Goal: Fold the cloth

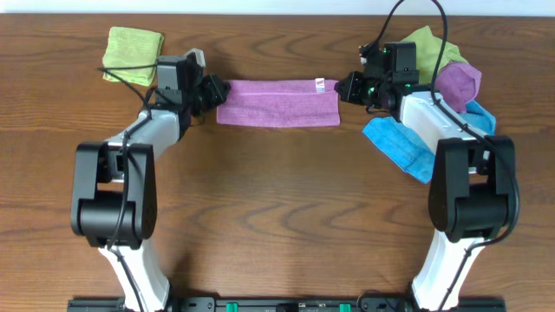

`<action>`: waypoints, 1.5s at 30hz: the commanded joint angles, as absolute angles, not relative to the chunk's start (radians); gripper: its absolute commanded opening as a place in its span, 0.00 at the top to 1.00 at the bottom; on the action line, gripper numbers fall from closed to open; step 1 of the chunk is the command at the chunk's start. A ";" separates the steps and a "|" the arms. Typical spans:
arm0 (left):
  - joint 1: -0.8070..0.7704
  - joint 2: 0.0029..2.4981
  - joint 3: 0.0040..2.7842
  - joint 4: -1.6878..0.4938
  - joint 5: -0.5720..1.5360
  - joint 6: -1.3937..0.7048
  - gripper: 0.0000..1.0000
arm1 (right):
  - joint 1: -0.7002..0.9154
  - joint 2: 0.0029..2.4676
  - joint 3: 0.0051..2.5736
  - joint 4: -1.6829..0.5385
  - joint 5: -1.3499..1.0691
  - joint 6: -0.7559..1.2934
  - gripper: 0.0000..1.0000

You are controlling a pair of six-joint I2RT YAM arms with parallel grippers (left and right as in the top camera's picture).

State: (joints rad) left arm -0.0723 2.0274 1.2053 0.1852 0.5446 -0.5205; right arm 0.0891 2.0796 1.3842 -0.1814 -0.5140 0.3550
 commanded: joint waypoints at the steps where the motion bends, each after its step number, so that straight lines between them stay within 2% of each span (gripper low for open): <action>1: -0.065 2.063 1.274 0.153 0.551 -0.474 0.94 | 0.099 2.105 1.406 -0.167 -0.481 0.371 0.99; 12: -0.065 2.081 1.298 -0.068 0.661 -0.386 0.94 | 0.100 2.108 1.407 -0.281 -0.588 0.381 0.98; 19: -0.064 2.063 1.298 -0.128 0.670 -0.360 0.94 | 0.100 2.107 1.407 -0.387 -0.595 0.380 0.98; 28: -0.036 2.049 1.299 -0.104 0.644 -0.351 0.94 | 0.104 2.107 1.407 -0.389 -0.595 0.380 0.99; 35: -0.036 2.049 1.360 -0.038 0.615 -0.359 0.94 | 0.140 2.107 1.415 -0.288 -0.588 0.382 0.99; 45: -0.036 2.053 1.380 0.034 0.524 -0.344 0.94 | 0.151 2.107 1.422 -0.206 -0.449 0.423 0.98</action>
State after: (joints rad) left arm -0.0402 2.0655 1.3598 0.0257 0.5514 -0.3634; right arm 0.1505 2.0880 1.3979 -0.2134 -0.4919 0.4042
